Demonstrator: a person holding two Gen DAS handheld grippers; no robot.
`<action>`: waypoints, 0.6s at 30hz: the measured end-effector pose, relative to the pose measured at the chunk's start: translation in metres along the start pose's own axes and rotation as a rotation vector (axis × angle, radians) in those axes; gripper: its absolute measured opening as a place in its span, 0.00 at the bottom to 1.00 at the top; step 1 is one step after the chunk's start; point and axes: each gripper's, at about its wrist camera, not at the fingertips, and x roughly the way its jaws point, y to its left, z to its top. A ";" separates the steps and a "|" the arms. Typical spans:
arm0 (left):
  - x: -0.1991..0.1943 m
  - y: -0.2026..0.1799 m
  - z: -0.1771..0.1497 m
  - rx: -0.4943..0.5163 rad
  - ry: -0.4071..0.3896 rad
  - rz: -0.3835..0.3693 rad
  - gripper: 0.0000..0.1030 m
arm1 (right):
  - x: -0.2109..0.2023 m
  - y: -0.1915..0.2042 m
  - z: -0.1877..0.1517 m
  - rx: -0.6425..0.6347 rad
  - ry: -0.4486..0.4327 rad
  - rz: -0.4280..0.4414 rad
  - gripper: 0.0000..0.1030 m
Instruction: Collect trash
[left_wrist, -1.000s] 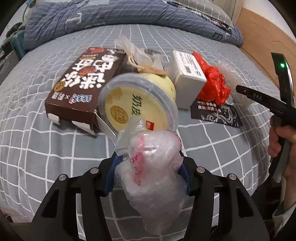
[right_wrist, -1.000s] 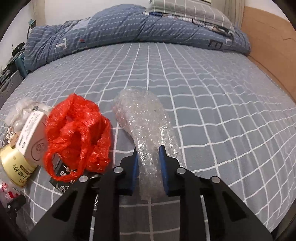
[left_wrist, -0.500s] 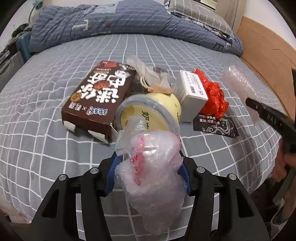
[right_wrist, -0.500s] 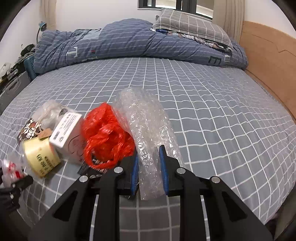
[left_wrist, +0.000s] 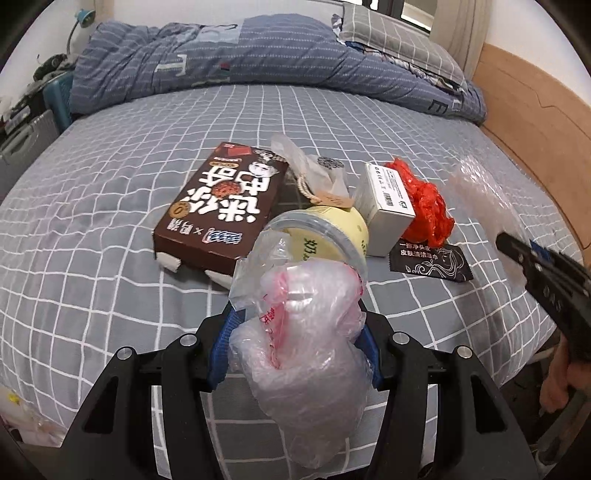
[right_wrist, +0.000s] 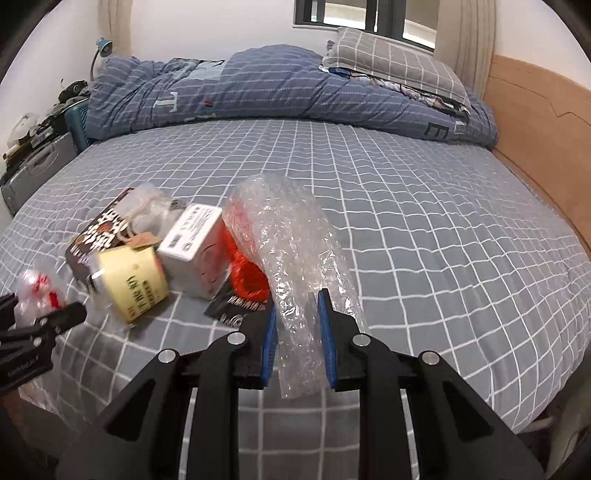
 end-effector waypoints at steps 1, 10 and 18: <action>-0.002 0.002 -0.001 -0.001 -0.002 0.002 0.53 | -0.003 0.003 -0.002 -0.002 0.000 0.003 0.19; -0.023 0.009 -0.019 0.020 -0.028 0.011 0.53 | -0.024 0.027 -0.018 -0.017 0.000 0.031 0.19; -0.035 0.007 -0.035 0.024 -0.034 -0.004 0.53 | -0.038 0.040 -0.028 -0.023 -0.014 0.043 0.19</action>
